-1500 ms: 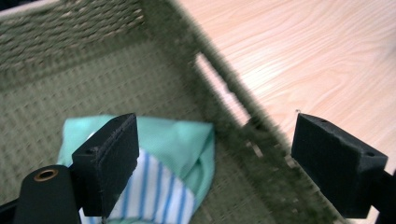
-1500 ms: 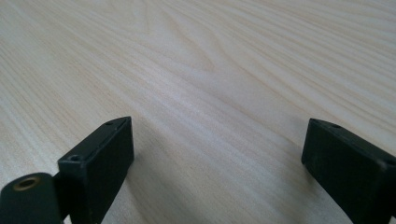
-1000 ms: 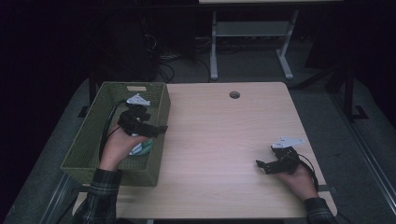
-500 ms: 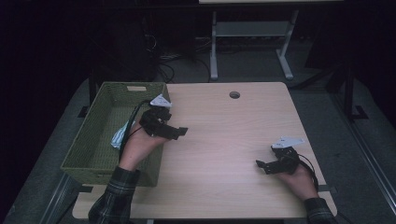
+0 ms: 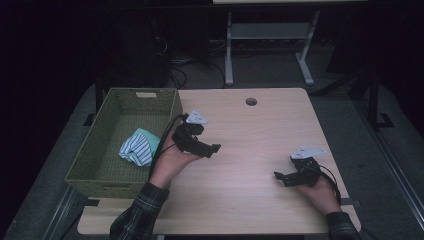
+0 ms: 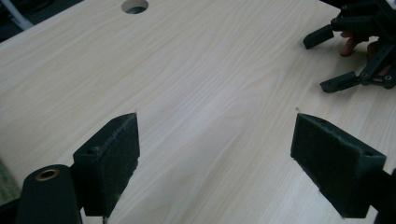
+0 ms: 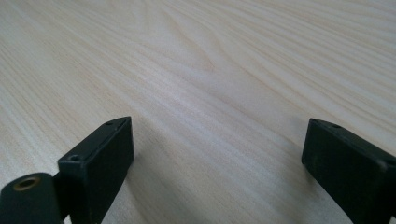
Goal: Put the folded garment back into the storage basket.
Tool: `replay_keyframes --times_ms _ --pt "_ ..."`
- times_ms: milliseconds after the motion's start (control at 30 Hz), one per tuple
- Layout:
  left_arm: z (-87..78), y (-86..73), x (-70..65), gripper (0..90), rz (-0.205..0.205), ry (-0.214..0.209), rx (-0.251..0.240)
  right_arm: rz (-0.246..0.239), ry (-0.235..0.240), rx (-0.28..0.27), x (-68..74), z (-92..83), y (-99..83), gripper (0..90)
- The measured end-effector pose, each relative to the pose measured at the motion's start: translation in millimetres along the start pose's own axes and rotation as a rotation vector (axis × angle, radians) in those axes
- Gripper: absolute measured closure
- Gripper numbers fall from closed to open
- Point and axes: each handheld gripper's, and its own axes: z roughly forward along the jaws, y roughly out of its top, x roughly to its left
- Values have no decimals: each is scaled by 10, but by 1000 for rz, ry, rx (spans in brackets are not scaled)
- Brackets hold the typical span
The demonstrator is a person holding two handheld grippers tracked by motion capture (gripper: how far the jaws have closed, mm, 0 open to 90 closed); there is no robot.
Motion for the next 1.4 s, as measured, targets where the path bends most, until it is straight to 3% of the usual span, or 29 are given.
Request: replay_keyframes --times_ms 300,700,967,1300,1400 --pt "216 -100 -91 149 8 -5 -9 0 0 -1 0 1 0 87" --pt "535 -306 -166 148 10 -4 19 1 0 0 1 0 0 87" --pt "759 -468 -176 148 3 -17 85 2 0 1 1 0 0 87" --pt "1003 -608 -212 143 35 -10 168 1 0 1 1 0 0 87" --pt "1023 -610 -236 136 45 -10 161 1 0 1 1 0 0 87"
